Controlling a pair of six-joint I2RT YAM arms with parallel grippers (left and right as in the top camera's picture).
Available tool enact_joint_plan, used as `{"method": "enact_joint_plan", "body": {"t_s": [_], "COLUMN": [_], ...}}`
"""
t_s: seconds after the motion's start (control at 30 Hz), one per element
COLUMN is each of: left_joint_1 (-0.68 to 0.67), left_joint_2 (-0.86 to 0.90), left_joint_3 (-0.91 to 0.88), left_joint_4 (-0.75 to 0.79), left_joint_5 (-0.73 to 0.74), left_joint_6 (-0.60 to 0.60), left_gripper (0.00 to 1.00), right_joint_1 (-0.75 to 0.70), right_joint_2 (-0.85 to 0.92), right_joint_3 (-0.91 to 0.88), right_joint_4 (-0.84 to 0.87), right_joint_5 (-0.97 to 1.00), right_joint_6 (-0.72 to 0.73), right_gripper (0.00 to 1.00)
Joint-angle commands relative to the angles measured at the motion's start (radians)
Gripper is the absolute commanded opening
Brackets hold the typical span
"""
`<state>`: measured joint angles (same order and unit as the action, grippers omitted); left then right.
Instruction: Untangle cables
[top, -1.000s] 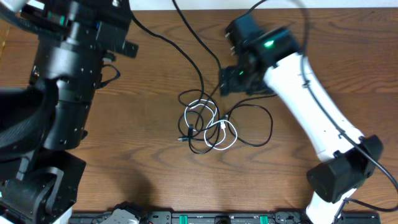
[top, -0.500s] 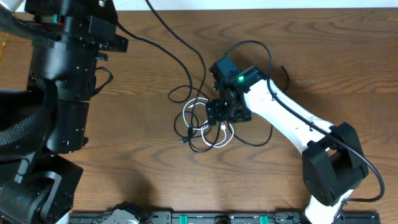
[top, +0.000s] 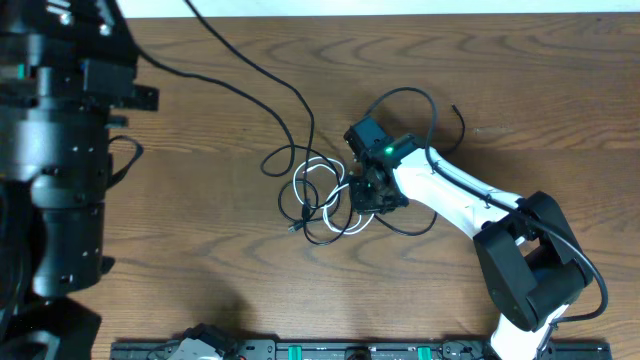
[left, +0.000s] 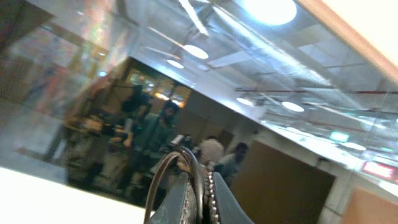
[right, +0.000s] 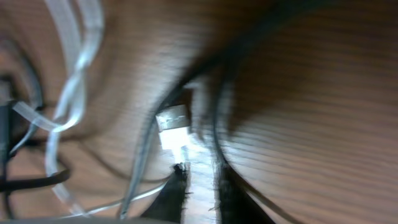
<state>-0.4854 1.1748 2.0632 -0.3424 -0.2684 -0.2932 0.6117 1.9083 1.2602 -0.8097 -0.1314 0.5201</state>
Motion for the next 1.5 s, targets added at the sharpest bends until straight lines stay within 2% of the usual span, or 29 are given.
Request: {"method": "enact_joint_plan", "body": {"t_s": [0.0,0.03,0.13,0.23,0.33,0.43,0.63,0.77,0.87,0.93,0.97,1.07,1.2,1.33,1.4,1.47], "left_joint_1": [0.005,0.005,0.005,0.005,0.012,0.027,0.032,0.032,0.032,0.032,0.032,0.032,0.032,0.032,0.032,0.032], "left_joint_2": [-0.009,-0.009,-0.005,-0.002,-0.008,-0.021,-0.053,-0.053,-0.048,-0.040,-0.039,-0.029,-0.012,0.001,0.011,0.024], "left_joint_3": [0.011,0.011,0.011,0.011,0.011,0.011,0.011,0.011,0.011,0.011,0.011,0.011,0.009,0.009,0.009,0.009], "left_joint_4": [-0.028,-0.043,-0.068,-0.014,0.085,0.152,0.157,0.145,0.108,0.062,0.048,-0.002,-0.103,-0.256,-0.287,-0.302], "left_joint_5": [-0.179,-0.259,-0.512,-0.758,-0.840,-0.877,-0.879,-0.903,-0.903,-0.903,-0.903,-0.902,-0.804,-0.536,-0.473,-0.472], "left_joint_6": [0.105,0.146,0.226,0.349,0.446,0.462,0.465,0.476,0.476,0.477,0.476,0.476,0.476,0.473,0.448,0.426], "left_gripper": [0.08,0.07,0.07,0.07,0.07,0.07,0.08,0.07,0.07,0.07,0.08,0.07,0.07,0.08,0.08,0.08], "right_joint_1": [-0.036,-0.048,-0.106,-0.190,-0.264,-0.327,-0.396,-0.392,-0.375,-0.353,-0.346,-0.323,-0.288,-0.238,-0.209,-0.167], "right_joint_2": [-0.006,-0.006,-0.006,-0.006,-0.006,-0.006,-0.006,-0.006,-0.006,-0.006,-0.006,-0.006,-0.006,-0.006,-0.006,-0.006], "right_joint_3": [-0.001,0.000,0.005,0.018,0.047,0.089,0.119,0.119,0.119,0.119,0.119,0.119,0.119,0.119,0.119,0.119], "right_joint_4": [-0.026,-0.035,-0.076,-0.136,-0.191,-0.257,-0.293,-0.292,-0.272,-0.264,-0.263,-0.259,-0.239,-0.158,-0.120,-0.074], "right_joint_5": [0.119,0.119,0.119,0.126,0.130,0.150,0.135,0.107,0.036,0.012,0.012,0.011,-0.049,-0.237,-0.338,-0.430], "right_joint_6": [0.113,0.126,0.197,0.264,0.272,0.273,0.263,0.232,0.163,0.144,0.144,0.144,0.113,-0.062,-0.148,-0.218], "right_gripper": [0.04,0.01,0.02,0.02,0.01,0.01,0.04,0.17,0.44,0.77,0.86,0.99,0.99,0.99,0.99,0.99]}}
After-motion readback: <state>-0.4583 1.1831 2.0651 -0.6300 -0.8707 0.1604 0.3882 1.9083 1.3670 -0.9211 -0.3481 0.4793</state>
